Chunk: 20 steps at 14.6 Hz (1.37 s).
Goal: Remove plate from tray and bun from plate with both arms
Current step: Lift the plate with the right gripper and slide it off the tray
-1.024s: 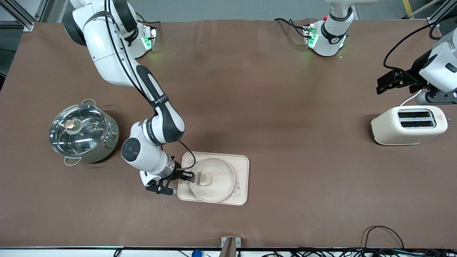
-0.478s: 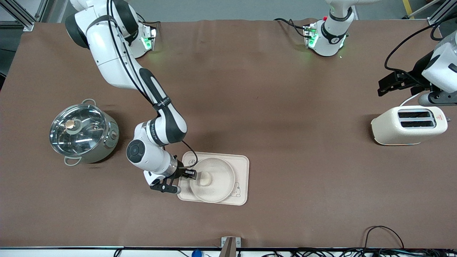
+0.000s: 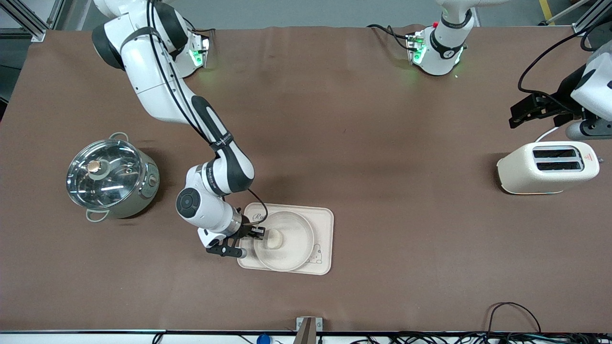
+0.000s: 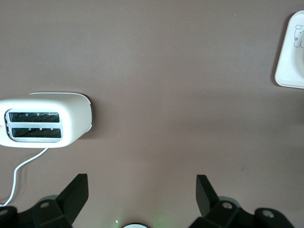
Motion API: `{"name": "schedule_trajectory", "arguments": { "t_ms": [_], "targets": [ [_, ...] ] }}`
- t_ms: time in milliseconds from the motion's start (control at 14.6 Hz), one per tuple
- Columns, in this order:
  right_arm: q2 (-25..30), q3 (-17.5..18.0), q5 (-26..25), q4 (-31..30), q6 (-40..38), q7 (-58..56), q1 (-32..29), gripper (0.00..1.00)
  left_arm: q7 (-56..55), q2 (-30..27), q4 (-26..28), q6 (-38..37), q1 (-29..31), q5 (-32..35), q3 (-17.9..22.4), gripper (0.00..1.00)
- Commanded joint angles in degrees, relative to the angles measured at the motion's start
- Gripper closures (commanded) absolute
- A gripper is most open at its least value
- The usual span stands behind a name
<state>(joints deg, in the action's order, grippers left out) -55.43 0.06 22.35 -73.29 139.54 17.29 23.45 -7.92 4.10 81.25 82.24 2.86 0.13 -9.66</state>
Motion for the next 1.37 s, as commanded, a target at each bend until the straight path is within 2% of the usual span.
{"name": "schedule_trajectory", "arguments": {
  "t_ms": [0,205,546,820,1024,1161,1298],
  "targets": [
    [0.24,1.52,1.20,-0.54,0.38,-1.38,-1.03,1.00,0.18,-0.68,-0.21,0.29,0.31,-0.39,0.08,0.00],
    [0.67,2.22,2.07,-0.45,0.21,-2.35,-1.56,1.00,-0.17,-0.59,-0.30,1.34,0.22,-0.57,0.08,0.00],
    [2.08,6.97,2.34,-0.80,-0.32,-4.10,-5.69,1.00,0.01,-0.24,-0.30,1.96,0.31,-0.66,0.08,0.00],
    [2.43,7.85,2.43,-0.72,-0.41,-4.11,-6.22,1.00,0.27,-0.24,-0.30,1.96,0.22,-0.48,-0.01,0.00],
    [2.43,11.09,2.52,-0.89,-0.50,-4.28,-8.85,1.00,-0.08,-0.24,-0.30,2.13,0.22,-0.57,-0.01,0.00],
    [3.92,11.63,2.61,-2.99,-1.02,-4.28,-8.95,1.00,-0.08,-0.15,-0.30,2.49,0.22,-0.48,-0.01,0.00],
    [5.59,13.90,2.70,-6.23,-0.85,-4.28,-9.64,1.00,-0.08,-0.15,-0.21,2.49,0.22,-0.22,-0.10,0.00]
  ]
}}
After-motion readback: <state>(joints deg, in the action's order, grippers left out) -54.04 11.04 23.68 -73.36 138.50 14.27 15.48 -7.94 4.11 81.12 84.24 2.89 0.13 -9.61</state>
